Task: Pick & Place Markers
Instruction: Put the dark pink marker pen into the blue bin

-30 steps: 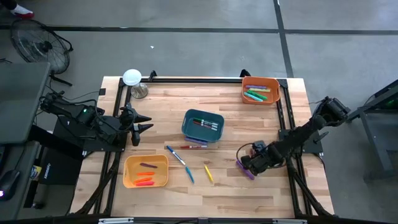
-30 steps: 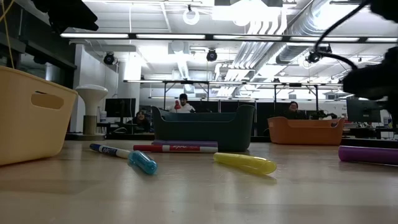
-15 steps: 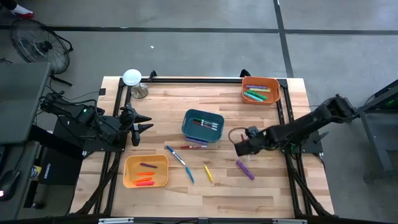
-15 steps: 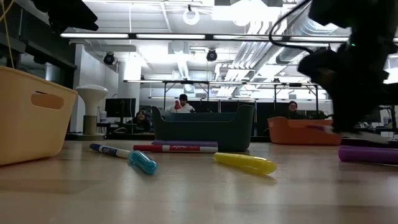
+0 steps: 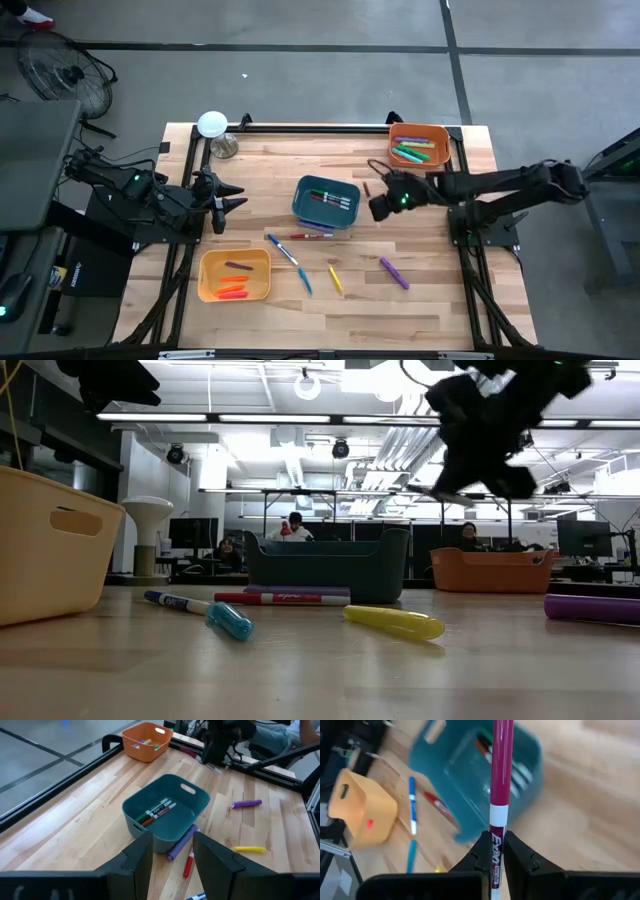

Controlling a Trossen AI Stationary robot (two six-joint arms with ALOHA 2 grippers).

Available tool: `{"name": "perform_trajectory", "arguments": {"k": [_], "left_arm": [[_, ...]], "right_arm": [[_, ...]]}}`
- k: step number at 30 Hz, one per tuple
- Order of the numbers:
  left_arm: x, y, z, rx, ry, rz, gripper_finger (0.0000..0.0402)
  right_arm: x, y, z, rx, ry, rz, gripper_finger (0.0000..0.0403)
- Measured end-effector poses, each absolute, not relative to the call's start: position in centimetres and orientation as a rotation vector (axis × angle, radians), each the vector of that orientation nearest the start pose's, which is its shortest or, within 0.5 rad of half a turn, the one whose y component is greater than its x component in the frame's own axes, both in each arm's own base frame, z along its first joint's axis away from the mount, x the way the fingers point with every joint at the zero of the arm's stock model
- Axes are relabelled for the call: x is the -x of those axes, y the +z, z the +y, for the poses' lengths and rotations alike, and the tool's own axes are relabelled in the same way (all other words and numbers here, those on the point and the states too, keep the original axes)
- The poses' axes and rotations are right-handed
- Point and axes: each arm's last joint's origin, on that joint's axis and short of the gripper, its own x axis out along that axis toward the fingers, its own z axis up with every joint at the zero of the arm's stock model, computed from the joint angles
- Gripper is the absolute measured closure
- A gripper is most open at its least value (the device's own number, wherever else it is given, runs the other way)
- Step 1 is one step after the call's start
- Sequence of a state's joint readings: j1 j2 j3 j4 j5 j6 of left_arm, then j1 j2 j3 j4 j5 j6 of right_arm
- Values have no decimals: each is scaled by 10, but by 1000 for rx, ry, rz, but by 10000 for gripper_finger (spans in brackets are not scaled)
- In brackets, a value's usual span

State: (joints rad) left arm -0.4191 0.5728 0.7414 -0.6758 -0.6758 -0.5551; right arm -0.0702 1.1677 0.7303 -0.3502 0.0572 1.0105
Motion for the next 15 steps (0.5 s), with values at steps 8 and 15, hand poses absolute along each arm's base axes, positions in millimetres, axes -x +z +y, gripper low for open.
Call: {"name": "perform_trajectory", "arguments": {"k": [8, 15], "left_arm": [[-106, 304, -27, 277, 390, 327, 264], [-107, 306, -27, 280, 392, 310, 264]], "right_arm": [[-281, 274, -55, -764, -428, 701, 387], [-337, 265, -78, -556, -352, 1005, 387]]}}
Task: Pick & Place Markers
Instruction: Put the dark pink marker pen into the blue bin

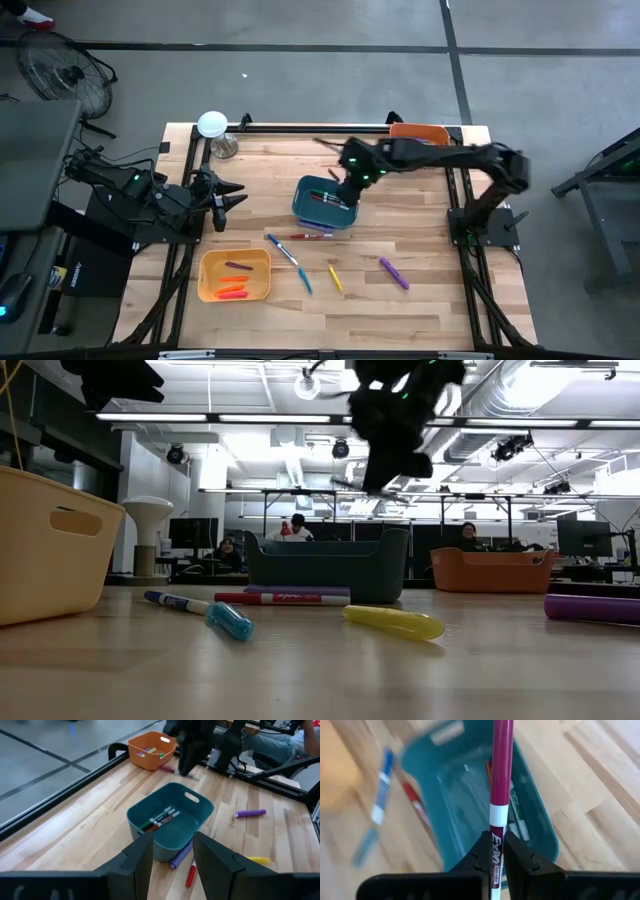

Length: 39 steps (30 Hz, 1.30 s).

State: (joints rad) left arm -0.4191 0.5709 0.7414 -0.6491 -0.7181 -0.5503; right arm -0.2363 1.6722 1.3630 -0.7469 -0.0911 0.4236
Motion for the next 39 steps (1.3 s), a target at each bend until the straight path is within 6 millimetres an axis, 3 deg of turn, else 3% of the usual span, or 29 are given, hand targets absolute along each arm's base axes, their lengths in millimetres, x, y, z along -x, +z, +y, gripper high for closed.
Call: {"name": "perform_trajectory", "arguments": {"k": [7, 13, 24, 34, 39], "left_arm": [[-107, 306, -27, 284, 393, 311, 264], [-107, 306, -27, 284, 393, 311, 264], [-107, 305, -27, 282, 394, 313, 264], [-107, 305, -27, 284, 390, 314, 264], [-107, 305, -27, 285, 386, 315, 264]], "right_arm": [[-381, 235, -83, -360, -250, 1246, 387], [-405, 215, -74, -202, -174, 1303, 387], [-416, 188, -67, -113, -140, 1365, 388], [-421, 184, -66, -138, -159, 1331, 387], [-420, 184, -66, -142, -159, 1340, 347]]}}
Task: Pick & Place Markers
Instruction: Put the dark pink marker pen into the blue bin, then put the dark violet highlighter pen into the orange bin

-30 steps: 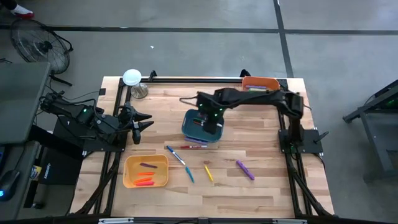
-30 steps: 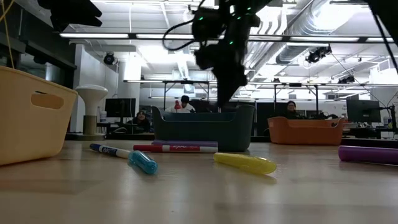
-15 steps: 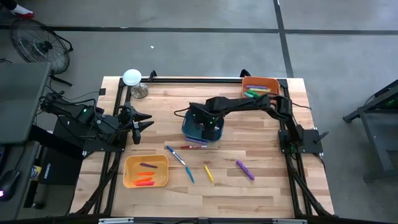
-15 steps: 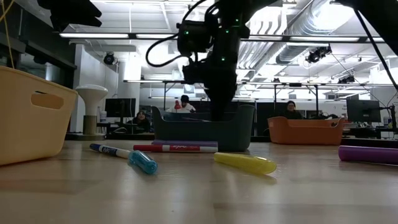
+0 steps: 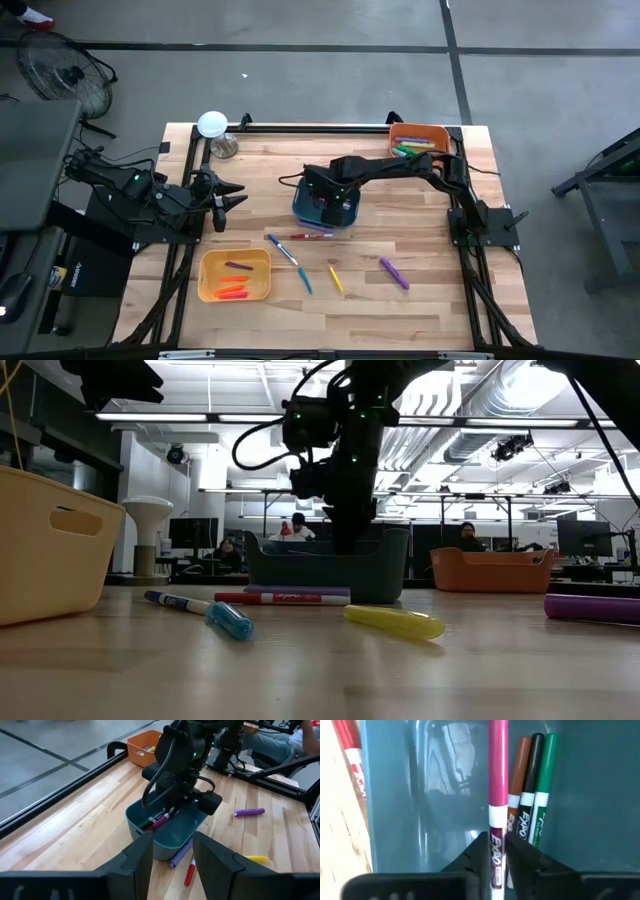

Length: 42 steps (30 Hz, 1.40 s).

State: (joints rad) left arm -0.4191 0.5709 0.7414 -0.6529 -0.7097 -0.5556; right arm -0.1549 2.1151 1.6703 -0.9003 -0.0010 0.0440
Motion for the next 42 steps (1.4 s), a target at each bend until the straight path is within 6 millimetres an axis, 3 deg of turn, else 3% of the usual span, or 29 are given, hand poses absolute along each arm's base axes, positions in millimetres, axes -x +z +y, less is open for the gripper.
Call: {"name": "perform_trajectory", "arguments": {"k": [5, 12, 23, 33, 38, 42], "left_arm": [[-107, 305, -27, 285, 385, 316, 264], [-107, 305, -27, 285, 385, 316, 264], [-107, 305, -27, 288, 372, 322, 264], [-107, 305, -28, 290, 366, 324, 264], [-107, 305, -28, 290, 366, 324, 264], [-107, 305, -28, 290, 366, 324, 264]], "right_arm": [[-421, 184, -63, -146, -146, 1340, 308], [-420, 186, -56, -139, -146, 1340, 288], [-430, 238, -60, -136, -252, 1271, 285], [-422, 283, -60, -348, -406, 1281, 284], [-415, 293, -50, -439, -409, 1336, 284], [-409, 293, -36, -412, -426, 1401, 284]]}}
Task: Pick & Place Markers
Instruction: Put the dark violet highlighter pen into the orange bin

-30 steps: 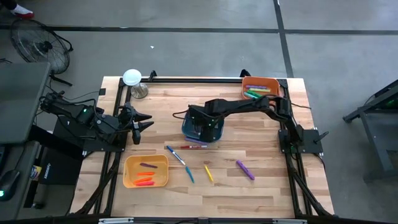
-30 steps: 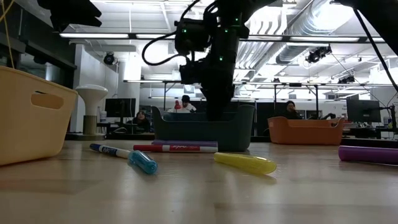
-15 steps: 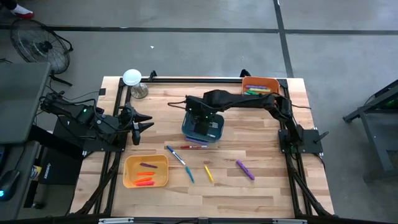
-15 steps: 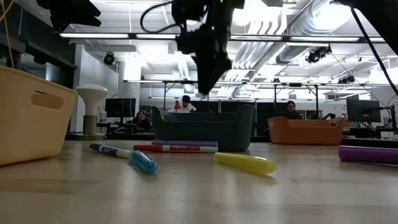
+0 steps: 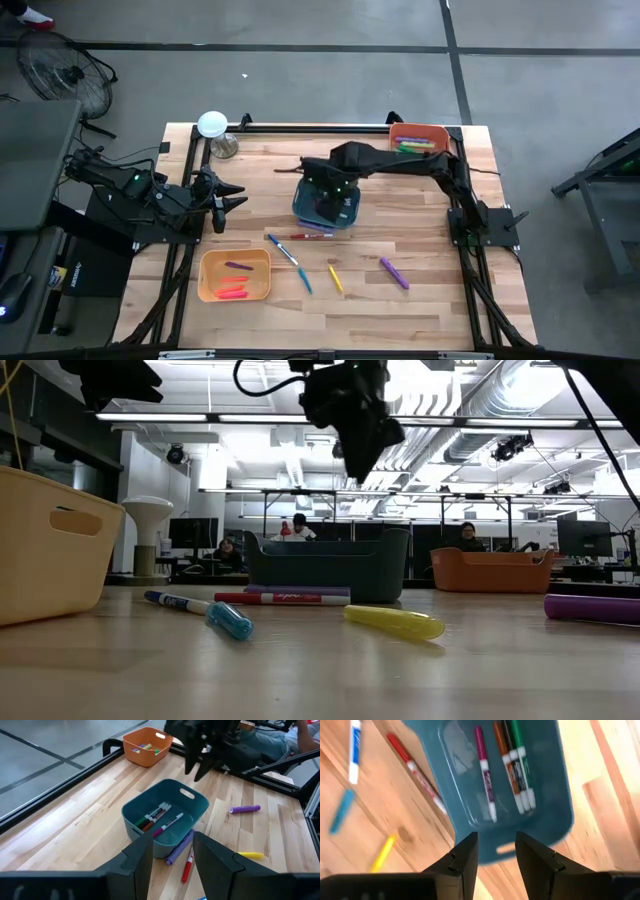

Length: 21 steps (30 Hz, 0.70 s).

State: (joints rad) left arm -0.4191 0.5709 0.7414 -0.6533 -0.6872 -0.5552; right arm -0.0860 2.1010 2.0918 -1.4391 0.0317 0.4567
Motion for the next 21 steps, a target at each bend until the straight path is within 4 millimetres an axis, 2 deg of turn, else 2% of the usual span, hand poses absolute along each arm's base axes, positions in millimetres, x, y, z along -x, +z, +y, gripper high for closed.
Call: {"name": "perform_trajectory", "arguments": {"k": [5, 10, 14, 17, 21], "left_arm": [[-107, 305, -28, 293, 353, 330, 264], [-107, 305, -28, 294, 343, 335, 264], [-107, 305, -28, 290, 341, 338, 264], [-107, 305, -28, 287, 337, 340, 264], [-107, 304, -29, 287, 325, 348, 264]], "right_arm": [[-405, 293, -14, -313, -476, 1441, 284], [-403, 292, 5, -288, -500, 1454, 284], [-395, 280, 23, -286, -519, 1501, 284], [-381, 274, 37, -307, -544, 1524, 284], [-350, 267, 57, -419, -595, 1526, 284]]}}
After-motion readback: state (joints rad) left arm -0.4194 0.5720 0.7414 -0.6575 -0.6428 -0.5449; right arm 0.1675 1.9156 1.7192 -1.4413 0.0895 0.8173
